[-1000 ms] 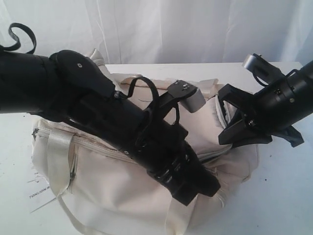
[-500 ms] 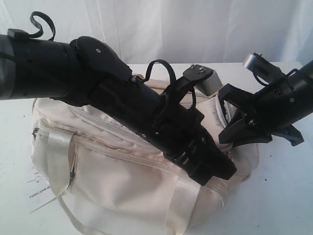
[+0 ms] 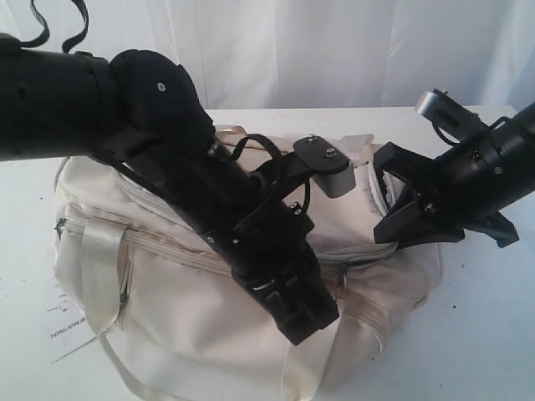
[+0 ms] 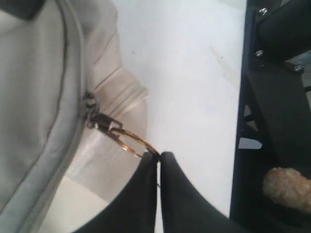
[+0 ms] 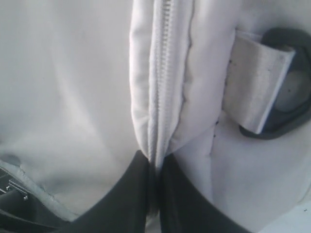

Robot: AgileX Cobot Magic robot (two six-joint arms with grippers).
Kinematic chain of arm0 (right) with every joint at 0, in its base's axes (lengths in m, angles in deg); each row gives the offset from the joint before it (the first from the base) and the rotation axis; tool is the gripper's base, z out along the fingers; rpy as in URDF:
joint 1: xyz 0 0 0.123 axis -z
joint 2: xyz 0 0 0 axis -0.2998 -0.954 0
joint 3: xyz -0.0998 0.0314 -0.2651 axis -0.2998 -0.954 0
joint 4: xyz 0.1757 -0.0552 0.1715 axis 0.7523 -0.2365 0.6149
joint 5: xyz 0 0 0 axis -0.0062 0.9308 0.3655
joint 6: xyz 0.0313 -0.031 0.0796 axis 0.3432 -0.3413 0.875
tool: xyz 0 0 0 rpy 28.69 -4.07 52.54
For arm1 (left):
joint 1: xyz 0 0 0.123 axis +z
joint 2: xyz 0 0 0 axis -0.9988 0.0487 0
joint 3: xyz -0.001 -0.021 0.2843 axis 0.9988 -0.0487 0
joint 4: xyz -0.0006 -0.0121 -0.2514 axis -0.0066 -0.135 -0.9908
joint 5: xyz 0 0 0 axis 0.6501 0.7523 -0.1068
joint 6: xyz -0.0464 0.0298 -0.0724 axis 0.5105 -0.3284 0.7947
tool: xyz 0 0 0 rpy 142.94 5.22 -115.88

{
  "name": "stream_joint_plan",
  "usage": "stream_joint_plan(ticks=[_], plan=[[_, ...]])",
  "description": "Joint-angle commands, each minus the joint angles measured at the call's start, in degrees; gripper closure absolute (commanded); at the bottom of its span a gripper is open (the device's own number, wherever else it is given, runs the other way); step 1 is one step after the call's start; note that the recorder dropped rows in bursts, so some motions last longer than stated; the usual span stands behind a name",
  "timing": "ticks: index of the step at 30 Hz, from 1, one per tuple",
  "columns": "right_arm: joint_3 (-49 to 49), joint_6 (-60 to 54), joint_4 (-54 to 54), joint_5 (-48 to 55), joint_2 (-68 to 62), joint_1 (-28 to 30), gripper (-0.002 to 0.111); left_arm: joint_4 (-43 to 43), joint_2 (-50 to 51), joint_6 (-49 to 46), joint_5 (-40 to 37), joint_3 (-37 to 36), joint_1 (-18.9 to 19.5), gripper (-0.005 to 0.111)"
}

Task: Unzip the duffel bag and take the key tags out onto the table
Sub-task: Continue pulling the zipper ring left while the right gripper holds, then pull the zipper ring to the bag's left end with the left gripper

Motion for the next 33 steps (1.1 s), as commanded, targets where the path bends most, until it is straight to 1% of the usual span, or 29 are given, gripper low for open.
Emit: stream_joint_plan(ticks=[1, 9, 11, 13, 16, 19, 20, 23, 28, 33], plan=[[-0.1, -1.1, -0.6, -1.1, 0.1, 0.5, 0.108, 5.2, -0.7, 5.8, -1.3, 0.2, -0.3, 0.107], [-0.1, -1.1, -1.1, -1.1, 0.1, 0.5, 0.108, 5.2, -1.0, 6.1, -1.6, 0.2, -0.3, 0.107], [-0.1, -1.1, -1.1, -1.2, 0.1, 0.5, 0.108, 6.3, -1.8, 6.6, -2.2, 0.2, -0.3, 0.107], [-0.1, -1.1, -1.1, -1.6, 0.1, 0.5, 0.108, 9.4, -3.0, 8.5, -2.5, 0.2, -0.2, 0.107], [-0.1, -1.1, -1.1, -1.6, 0.1, 0.5, 0.108, 17.8, -5.1, 15.0, -2.3, 0.2, -0.2, 0.107], [-0.1, -1.1, -1.1, -1.6, 0.1, 0.5, 0.108, 23.7, -5.8, 18.2, -2.3, 0.2, -0.1, 0.107], [-0.1, -1.1, -1.1, -1.6, 0.1, 0.5, 0.108, 25.1, -6.0, 19.1, -2.3, 0.2, 0.2, 0.107], [-0.1, -1.1, -1.2, -1.6, 0.1, 0.5, 0.108, 25.1, -6.0, 19.5, -2.3, 0.2, 2.9, 0.107], [-0.1, -1.1, -1.2, -1.6, 0.1, 0.5, 0.108, 25.0, -6.1, 19.5, -3.1, 0.2, 6.4, 0.107], [-0.1, -1.2, -1.2, -1.8, 0.1, 0.5, 0.108, 27.1, -6.3, 19.5, -7.7, 0.2, 6.7, 0.107]])
